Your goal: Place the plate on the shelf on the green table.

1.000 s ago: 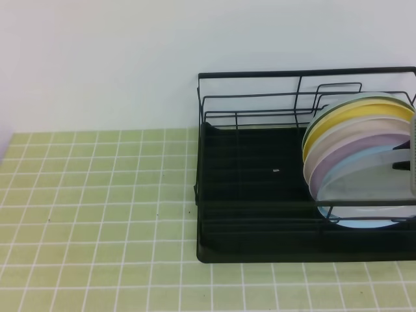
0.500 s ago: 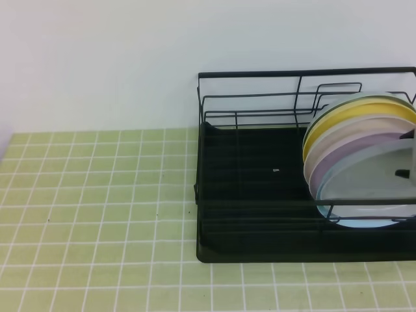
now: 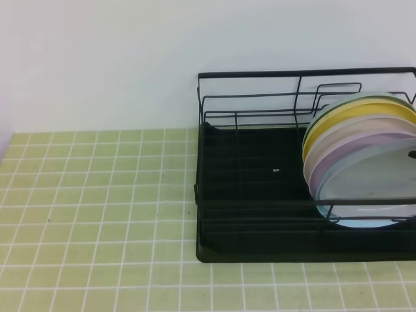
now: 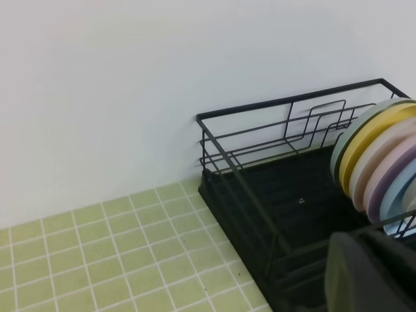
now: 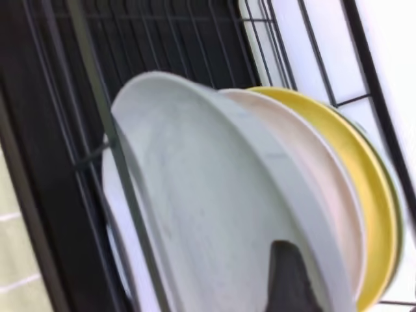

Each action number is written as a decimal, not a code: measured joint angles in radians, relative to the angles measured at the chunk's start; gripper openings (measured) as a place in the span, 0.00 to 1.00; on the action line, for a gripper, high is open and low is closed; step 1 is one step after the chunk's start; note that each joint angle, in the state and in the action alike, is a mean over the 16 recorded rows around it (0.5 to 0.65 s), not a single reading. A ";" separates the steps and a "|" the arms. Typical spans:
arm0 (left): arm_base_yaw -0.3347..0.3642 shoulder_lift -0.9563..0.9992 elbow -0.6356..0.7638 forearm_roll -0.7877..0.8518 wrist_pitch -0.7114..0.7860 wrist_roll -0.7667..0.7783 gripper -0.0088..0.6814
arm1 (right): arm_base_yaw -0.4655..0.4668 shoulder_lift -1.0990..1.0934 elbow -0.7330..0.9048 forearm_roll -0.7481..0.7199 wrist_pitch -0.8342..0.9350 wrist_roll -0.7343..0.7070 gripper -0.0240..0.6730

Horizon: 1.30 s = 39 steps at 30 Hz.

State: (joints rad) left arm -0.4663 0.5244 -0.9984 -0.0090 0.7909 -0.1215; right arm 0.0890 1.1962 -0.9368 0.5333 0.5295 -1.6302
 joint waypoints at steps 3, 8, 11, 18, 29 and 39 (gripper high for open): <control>0.000 0.000 0.000 0.000 0.000 0.000 0.01 | 0.000 -0.015 0.000 0.005 0.005 0.017 0.55; 0.000 0.000 0.000 0.000 0.001 0.000 0.01 | 0.000 -0.019 0.000 -0.002 0.012 0.034 0.42; 0.000 0.000 0.000 0.000 0.002 0.000 0.01 | -0.001 -0.010 -0.001 -0.009 0.012 0.037 0.32; 0.000 0.000 0.000 0.000 0.006 0.000 0.01 | -0.001 0.022 -0.005 -0.034 0.016 0.033 0.14; 0.000 0.000 0.000 0.003 0.019 0.000 0.01 | -0.003 0.050 -0.009 -0.013 0.078 0.017 0.09; 0.000 0.000 0.000 0.008 0.024 0.002 0.01 | -0.002 0.094 0.019 -0.052 0.128 0.037 0.07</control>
State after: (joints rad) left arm -0.4663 0.5244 -0.9984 -0.0009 0.8144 -0.1196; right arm 0.0869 1.2903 -0.9180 0.4809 0.6578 -1.5936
